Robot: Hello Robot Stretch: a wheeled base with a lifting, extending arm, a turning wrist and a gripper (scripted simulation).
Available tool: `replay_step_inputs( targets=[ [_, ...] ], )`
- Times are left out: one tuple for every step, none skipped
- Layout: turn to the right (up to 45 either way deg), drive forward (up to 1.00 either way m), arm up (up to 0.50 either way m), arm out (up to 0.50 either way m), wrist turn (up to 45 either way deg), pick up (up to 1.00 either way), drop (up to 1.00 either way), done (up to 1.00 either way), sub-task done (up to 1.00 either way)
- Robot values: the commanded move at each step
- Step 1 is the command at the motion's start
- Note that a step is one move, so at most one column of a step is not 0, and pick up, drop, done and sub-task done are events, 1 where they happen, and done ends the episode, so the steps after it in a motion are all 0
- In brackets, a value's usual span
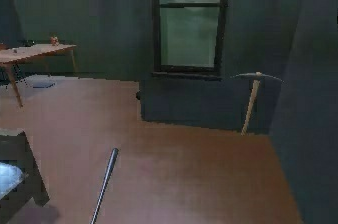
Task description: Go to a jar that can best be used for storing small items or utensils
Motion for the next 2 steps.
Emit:
replay_step_inputs(
  targets=[
    [-39.0,0.00,0.00,0.00,0.0,0.00,0.00,0.00,0.00],
    [0.0,0.10,0.00,0.00,0.0,0.00,0.00,0.00,0.00]
  ],
)
